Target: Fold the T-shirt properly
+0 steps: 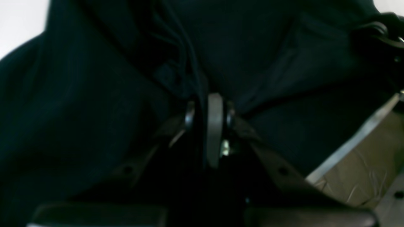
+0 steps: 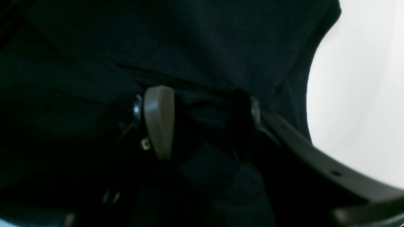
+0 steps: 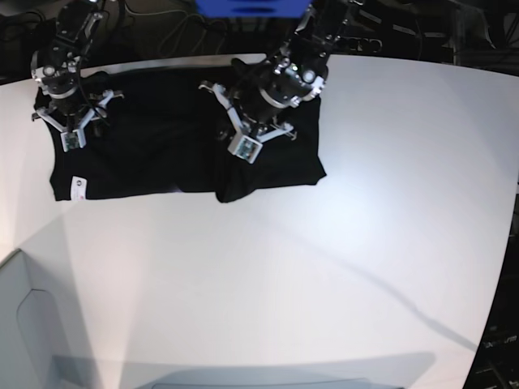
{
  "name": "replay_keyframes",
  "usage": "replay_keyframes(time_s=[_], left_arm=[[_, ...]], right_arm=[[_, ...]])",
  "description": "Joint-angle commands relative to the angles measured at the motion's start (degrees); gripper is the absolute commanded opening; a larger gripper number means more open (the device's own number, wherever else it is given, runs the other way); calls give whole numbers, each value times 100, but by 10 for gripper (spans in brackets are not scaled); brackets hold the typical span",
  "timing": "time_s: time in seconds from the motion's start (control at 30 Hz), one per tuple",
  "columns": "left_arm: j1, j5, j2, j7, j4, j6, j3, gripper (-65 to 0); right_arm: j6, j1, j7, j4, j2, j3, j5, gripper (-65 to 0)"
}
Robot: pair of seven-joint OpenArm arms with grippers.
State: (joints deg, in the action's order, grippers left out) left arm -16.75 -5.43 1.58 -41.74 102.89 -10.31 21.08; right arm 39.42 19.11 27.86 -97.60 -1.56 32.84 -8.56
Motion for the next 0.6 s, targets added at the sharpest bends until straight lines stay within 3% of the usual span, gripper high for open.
replay_keyframes(time_s=[0.0,0.13,0.37,0.57], left_arm=[[124,-68,-49,152,54,-29,164,-650],[440,-59,-172,152,-78,-29,745,-650],[678,-103,-110,160,-509,-29,868,-650],[1003,-59,-154,160,-544,-29,1536,-650]], right_arm=[[58,9,155,-11,-24,8,-116,-345],[58,1,155,-11,-42,8,-116,-346],[58,-8,155,-11,-50,17,-116,-346],[58,-17,155,-11,-50,8,-116,-346]])
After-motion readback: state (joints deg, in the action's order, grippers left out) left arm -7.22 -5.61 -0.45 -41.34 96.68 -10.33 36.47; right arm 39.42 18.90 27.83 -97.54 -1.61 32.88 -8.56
